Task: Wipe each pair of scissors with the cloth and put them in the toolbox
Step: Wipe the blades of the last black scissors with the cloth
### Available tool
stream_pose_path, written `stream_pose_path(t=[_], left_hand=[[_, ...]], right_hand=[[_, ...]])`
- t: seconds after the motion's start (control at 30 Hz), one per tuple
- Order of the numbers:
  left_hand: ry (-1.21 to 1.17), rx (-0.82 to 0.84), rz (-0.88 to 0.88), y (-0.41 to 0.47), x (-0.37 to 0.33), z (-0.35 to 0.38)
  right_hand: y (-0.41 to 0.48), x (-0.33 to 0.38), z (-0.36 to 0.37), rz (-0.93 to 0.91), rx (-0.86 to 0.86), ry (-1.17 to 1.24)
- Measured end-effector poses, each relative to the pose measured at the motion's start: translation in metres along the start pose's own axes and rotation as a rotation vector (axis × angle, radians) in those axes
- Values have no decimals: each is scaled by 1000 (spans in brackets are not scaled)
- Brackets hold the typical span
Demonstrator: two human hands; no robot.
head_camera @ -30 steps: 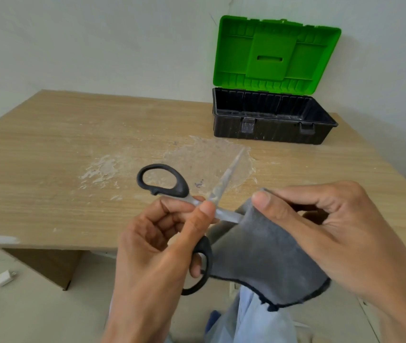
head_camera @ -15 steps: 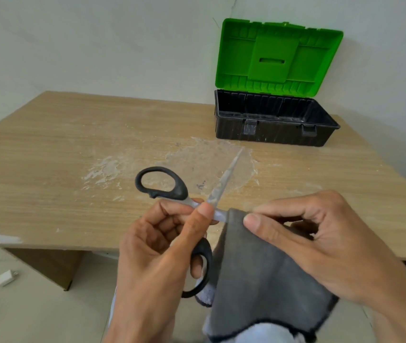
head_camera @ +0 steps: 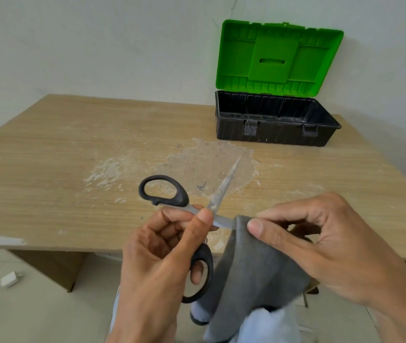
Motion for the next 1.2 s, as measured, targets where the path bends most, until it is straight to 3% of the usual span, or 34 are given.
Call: stream_pose_path(t=[0.27,0.47,0.8,1.2], left_hand=[[79,48,11,0,2,16],[33,-10,30,1,-4,4],[18,35,-14,-3,-7,2],[187,56,68,-5,-4,11]], right_hand=[[-3,2,0,-42,-120,-56],[-1,2,15,-1,-7,30],[-10,-1,8,-8,26,141],[-6,10,14,-87,7,-27]])
Point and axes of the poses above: each hand's wrist, its own y-axis towards the middle knuckle, its own z-axis out of the palm, x = y × z, the point moved 6 cm from there along y, towards the middle knuckle, and after that the axes turned 14 degrees about -z, right-handed, at the moved point
